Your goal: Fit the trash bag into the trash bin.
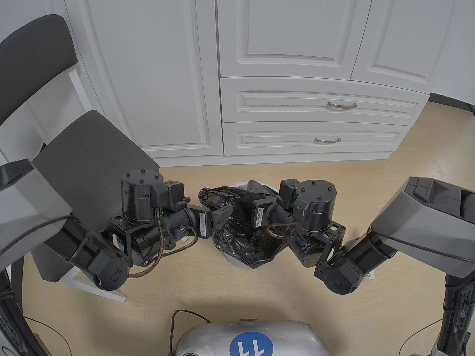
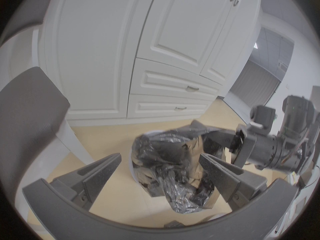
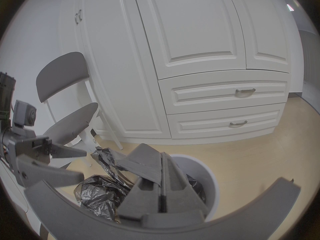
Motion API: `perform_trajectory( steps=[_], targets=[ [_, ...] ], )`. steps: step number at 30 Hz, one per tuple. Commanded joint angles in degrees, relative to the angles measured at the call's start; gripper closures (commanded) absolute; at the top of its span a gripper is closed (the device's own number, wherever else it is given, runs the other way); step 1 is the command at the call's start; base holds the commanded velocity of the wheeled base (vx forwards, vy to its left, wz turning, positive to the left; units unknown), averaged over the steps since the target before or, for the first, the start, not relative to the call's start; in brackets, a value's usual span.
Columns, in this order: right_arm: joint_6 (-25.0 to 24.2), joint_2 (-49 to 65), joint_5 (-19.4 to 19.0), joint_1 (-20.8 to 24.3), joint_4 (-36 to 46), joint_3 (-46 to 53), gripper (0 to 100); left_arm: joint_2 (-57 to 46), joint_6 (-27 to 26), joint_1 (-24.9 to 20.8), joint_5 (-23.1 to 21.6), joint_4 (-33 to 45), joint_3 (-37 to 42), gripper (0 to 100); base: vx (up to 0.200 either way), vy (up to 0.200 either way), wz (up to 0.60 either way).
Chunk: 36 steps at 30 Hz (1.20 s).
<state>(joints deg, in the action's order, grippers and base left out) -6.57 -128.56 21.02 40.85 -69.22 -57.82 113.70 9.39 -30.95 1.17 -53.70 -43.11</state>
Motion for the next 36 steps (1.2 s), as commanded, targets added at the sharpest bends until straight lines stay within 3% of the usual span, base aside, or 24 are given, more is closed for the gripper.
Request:
perform_trajectory(
  steps=[1,6,12,15,23,31,36],
  targets=[
    [0.0,-0.1,0.1,0.1,0.0,0.2,100,2.1,-0.5,-0.9,0.3,2.0,0.1,0,0.0,0.0,0.0],
    [0.2,0.4,0.6,-0.3,0.0,0.1,100,2.5,-3.3,-0.2,-0.1,12.0,-0.5,0,0.0,0.0,0.0],
    [0.2,0.9,0.7,-0.5,0.0,0.3,100,9.3,-3.5,2.9,0.3,12.7,-3.7,0,0.0,0.0,0.0],
    [0.8,1.5,0.8,-0.7,0.0,0.7,100,10.5,-4.1,6.6,-0.5,13.7,-4.5,0,0.0,0.0,0.0],
    [3.3,1.9,3.9,-1.0,0.0,1.6,100,10.1,-11.0,11.4,-4.1,19.5,-3.4,0,0.0,0.0,0.0],
    [5.3,2.0,6.1,-0.9,0.0,2.6,100,9.5,-10.7,10.9,-4.6,18.2,-3.1,0,0.0,0.0,0.0],
    [6.0,2.4,6.0,-0.3,0.0,4.1,100,9.5,-8.7,9.2,-4.7,11.8,-2.0,0,0.0,0.0,0.0]
  ],
)
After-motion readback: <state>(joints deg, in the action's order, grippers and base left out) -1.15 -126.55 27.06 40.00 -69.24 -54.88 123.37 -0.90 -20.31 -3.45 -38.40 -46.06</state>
